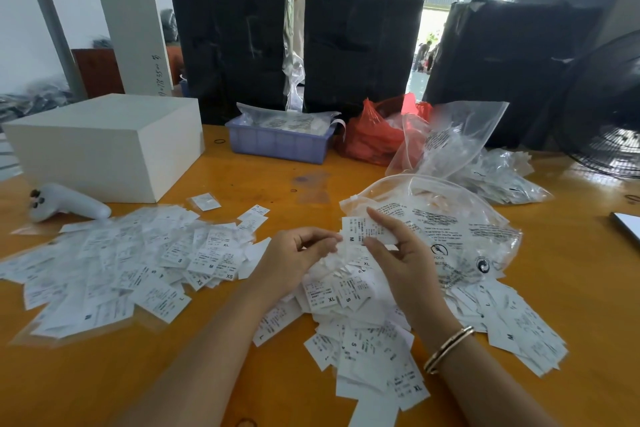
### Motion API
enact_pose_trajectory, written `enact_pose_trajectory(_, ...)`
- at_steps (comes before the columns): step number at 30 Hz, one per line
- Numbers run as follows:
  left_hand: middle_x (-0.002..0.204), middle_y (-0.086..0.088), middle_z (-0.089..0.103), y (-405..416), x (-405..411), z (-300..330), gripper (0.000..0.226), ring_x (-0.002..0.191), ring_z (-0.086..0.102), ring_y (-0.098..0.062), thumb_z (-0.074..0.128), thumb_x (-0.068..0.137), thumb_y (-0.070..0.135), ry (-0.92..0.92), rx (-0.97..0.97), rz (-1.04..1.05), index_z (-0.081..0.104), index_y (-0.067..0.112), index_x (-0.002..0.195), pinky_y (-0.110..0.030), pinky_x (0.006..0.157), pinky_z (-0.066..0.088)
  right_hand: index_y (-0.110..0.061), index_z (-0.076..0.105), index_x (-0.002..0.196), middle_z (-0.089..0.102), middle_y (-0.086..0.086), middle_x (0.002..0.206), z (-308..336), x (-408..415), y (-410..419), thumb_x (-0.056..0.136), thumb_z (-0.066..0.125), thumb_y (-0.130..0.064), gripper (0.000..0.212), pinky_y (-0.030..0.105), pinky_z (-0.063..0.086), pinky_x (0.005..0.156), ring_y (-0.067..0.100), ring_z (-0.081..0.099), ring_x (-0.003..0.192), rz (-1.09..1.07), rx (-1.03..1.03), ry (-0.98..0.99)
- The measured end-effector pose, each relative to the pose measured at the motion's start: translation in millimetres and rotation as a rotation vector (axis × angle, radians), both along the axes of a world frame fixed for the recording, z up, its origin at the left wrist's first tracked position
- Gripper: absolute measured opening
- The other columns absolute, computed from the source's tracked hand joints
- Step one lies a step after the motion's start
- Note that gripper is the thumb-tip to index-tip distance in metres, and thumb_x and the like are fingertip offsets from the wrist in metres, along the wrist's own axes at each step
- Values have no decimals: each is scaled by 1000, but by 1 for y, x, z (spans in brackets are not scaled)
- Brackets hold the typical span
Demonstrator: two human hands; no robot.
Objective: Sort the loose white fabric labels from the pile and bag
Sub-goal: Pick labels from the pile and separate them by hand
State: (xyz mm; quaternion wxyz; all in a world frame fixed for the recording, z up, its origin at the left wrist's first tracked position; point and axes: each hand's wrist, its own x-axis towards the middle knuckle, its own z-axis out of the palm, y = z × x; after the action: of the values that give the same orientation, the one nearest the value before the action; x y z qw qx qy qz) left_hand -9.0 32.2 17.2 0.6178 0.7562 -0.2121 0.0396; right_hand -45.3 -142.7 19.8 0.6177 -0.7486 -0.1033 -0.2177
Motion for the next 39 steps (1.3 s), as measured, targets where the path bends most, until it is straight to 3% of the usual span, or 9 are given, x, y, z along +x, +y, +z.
enact_pose_trajectory(5,82,17,72,1,-1,1,9,75,64,4,64,80,37,21,-21,4,71,40,84,-10,67,49,-59,55,108,65,-11,97,3,0,-3,88,63,-8,55,53,52,66,42,55,74,-5,30,-21)
enact_pose_trajectory(12,80,18,71,3,2,-1,15,75,64,0,64,88,25,-1,5,33,70,38,87,-14,69,52,-50,52,117,61,-12,119,-3,2,-4,88,64,-12,49,24,50,59,15,49,61,1,-35,17)
enact_pose_trajectory(18,79,23,71,4,4,-2,18,74,62,8,65,88,22,-19,-23,58,70,39,84,-8,67,47,-40,54,123,55,-20,90,-5,4,-6,89,63,-11,46,12,36,45,3,35,48,10,13,52)
enact_pose_trajectory(23,78,23,70,3,4,-2,20,73,62,9,65,88,19,-25,-62,74,70,38,83,-7,65,46,-45,54,119,63,-14,94,-4,2,-4,88,64,-12,46,18,45,53,8,44,54,27,-17,64)
enact_pose_trajectory(27,77,25,70,2,4,-2,21,72,62,9,65,88,17,-23,-64,81,69,37,83,-8,66,46,-47,54,115,65,-12,115,-4,2,-1,87,65,-9,48,27,57,73,15,67,76,75,-31,84)
enact_pose_trajectory(30,74,22,70,1,5,-3,17,70,62,8,65,88,16,3,-70,69,68,32,85,-9,65,48,-51,53,113,65,-23,110,-3,2,-1,87,65,-9,51,30,58,72,16,65,72,87,-59,85)
enact_pose_trajectory(32,75,18,71,0,4,-3,12,70,63,5,65,88,16,64,-76,36,67,28,89,-11,65,49,-54,50,115,68,-14,102,-4,2,-2,87,65,-11,54,33,55,65,20,56,61,73,-88,85)
enact_pose_trajectory(35,77,13,73,0,4,-4,10,72,66,1,67,86,15,137,-105,6,67,22,93,-12,65,50,-55,46,118,67,0,94,-5,4,-3,87,66,-10,58,49,52,68,36,54,65,68,-90,111)
enact_pose_trajectory(39,77,10,73,0,4,-3,10,71,65,0,69,83,15,152,-184,32,68,22,90,-12,65,50,-53,50,113,62,-18,76,-5,4,-3,86,68,-15,49,17,46,56,-2,49,55,41,-109,116)
